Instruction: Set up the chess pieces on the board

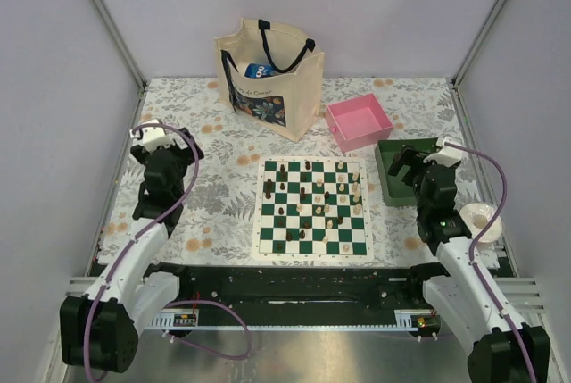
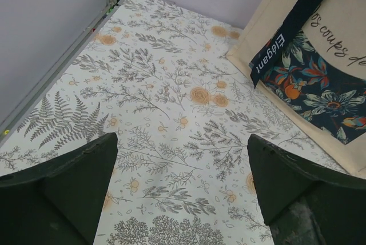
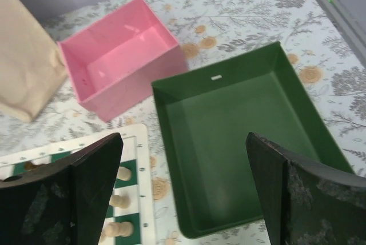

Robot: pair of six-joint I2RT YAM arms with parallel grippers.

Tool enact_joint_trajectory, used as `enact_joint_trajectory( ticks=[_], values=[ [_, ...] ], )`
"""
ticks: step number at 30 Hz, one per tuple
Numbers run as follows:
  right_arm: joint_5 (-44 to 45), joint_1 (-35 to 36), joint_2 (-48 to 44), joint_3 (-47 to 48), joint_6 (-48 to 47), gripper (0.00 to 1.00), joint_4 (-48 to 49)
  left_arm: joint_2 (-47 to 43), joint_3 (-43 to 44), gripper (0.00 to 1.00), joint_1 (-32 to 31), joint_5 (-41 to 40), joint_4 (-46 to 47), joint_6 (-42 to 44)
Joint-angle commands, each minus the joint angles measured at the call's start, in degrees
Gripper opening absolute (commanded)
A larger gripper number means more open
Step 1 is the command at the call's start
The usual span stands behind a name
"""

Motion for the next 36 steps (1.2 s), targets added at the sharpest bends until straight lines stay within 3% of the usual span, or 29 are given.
enact_joint_trajectory(
  ticks=[1,4,7,10,16,19,24,32,36],
  values=[
    [-6.90,-0.12,-0.80,10.50,8.98,0.98,-7.73,-2.65,4.03,0.99,0.10,1.19,-2.90,-2.85],
    [-13.42,-0.12,-4.65,12.99,11.88,0.98,-10.99,-4.84,8.33,0.99,0.10,10.72,-10.17,-1.98],
    [-16.25,-0.21,-8.18,6.77,15.22,0.98,-0.57,-6.34,12.64,0.99,0.19,21.56,-15.12,-2.67],
    [-17.99,-0.12,-6.26,8.48,14.54,0.98,-3.15,-6.87,16.77,0.99,0.19,16.85,-21.69,-12.68],
    [-16.96,-0.12,4.29,22.02,10.49,0.98,-23.28,-7.40,26.53,0.99,0.28,14.39,-37.60,-4.79],
    [-9.24,-0.21,2.20,24.15,18.02,0.98,-24.71,-9.33,26.54,0.99,0.19,7.97,-42.10,-4.18],
    [-16.34,-0.12,-7.64,12.82,17.58,0.98,-9.43,-13.81,20.22,0.99,0.28,4.54,-40.62,-1.62],
    [-23.81,-0.21,6.48,28.53,14.70,0.98,-31.62,-17.42,16.52,0.99,0.19,5.06,-39.38,-3.64],
    [-28.80,-0.12,9.65,29.77,14.62,0.91,-32.88,-18.04,15.38,0.99,0.19,11.02,-38.24,-2.32]
  ],
)
